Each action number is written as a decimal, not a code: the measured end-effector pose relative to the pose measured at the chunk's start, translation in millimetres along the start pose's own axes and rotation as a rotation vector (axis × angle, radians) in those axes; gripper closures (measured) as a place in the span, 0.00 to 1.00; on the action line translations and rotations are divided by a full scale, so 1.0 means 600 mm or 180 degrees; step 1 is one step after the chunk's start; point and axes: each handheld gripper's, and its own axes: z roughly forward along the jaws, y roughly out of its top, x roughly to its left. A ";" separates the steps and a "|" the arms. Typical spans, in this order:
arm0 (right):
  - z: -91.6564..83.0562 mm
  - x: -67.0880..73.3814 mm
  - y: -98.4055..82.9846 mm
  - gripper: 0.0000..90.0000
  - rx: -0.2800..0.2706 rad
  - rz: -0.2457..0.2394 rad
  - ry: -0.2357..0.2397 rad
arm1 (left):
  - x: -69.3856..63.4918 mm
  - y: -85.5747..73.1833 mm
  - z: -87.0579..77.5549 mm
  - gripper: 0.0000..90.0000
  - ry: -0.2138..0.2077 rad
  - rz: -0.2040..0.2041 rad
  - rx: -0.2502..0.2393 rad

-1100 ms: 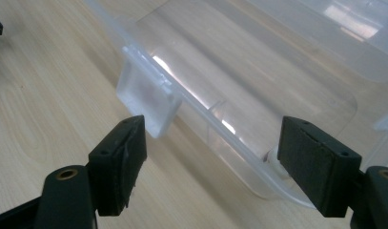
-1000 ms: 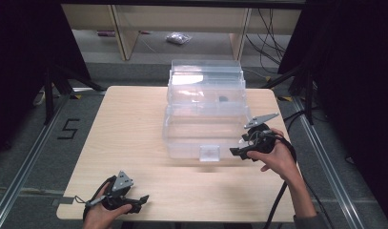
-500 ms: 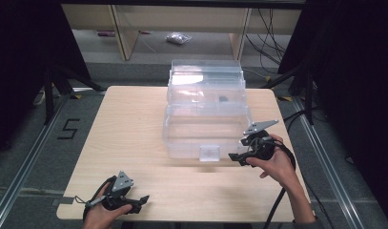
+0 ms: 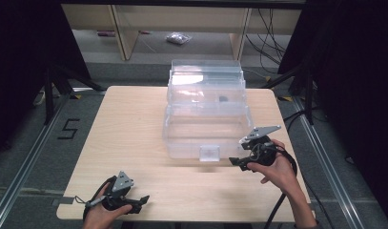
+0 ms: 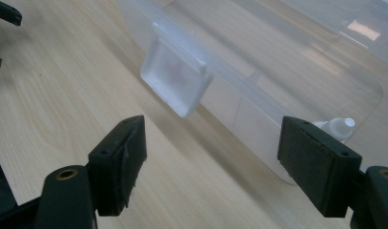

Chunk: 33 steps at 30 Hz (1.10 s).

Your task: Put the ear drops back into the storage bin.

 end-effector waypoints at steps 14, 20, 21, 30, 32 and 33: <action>-0.001 0.022 -0.022 0.27 -0.0080 0.0057 0.0037 | 0.000 0.000 0.000 0.18 -0.0005 0.0000 0.0001; 0.008 0.035 -0.037 0.27 -0.0088 0.0100 0.0037 | 0.000 0.000 0.000 0.18 -0.0001 -0.0008 -0.0007; 0.009 0.036 -0.039 0.27 -0.0069 0.0072 0.0068 | 0.000 0.000 0.000 0.17 -0.0002 -0.0003 -0.0003; 0.022 0.043 -0.054 0.27 -0.0212 0.0058 0.0047 | -0.001 0.000 -0.001 0.18 -0.0001 0.0000 -0.0012; 0.025 0.041 -0.058 0.27 -0.0250 0.0018 0.0048 | -0.001 0.000 -0.001 0.18 -0.0001 0.0000 -0.0012; 0.023 0.040 -0.059 0.26 -0.0177 -0.0026 0.0033 | -0.001 0.000 -0.001 0.18 0.0000 -0.0001 -0.0015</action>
